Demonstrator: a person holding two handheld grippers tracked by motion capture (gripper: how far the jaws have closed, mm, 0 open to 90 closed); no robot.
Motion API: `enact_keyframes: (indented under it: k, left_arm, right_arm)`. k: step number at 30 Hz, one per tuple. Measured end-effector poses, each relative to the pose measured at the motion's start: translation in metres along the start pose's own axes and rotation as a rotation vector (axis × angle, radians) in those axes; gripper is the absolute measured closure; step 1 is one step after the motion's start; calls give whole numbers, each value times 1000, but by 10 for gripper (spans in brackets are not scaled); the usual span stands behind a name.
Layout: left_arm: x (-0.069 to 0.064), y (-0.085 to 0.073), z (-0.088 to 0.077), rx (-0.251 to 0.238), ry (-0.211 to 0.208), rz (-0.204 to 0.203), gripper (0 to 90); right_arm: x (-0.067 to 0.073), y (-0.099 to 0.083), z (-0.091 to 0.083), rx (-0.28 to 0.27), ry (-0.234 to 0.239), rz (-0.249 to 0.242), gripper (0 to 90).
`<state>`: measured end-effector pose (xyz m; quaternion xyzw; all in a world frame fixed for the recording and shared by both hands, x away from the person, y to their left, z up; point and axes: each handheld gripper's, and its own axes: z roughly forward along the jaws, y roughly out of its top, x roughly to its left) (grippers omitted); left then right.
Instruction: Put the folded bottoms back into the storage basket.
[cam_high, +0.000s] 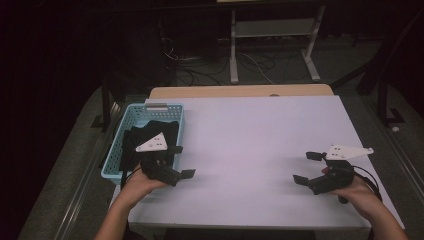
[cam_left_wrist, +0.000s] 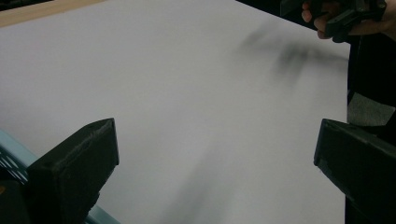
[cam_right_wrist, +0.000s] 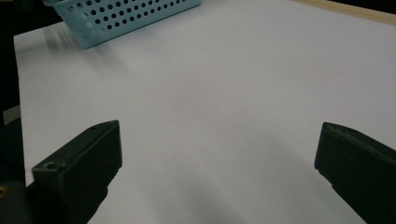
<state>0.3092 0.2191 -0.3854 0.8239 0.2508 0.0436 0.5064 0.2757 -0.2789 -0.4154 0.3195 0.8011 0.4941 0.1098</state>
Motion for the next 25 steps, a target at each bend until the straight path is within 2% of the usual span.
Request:
enact_keyframes:
  k: [25]
  left_arm:
    - [1,0,0,1,-3,-5,0]
  right_arm:
    - [-4,0,0,-6,4,10,10]
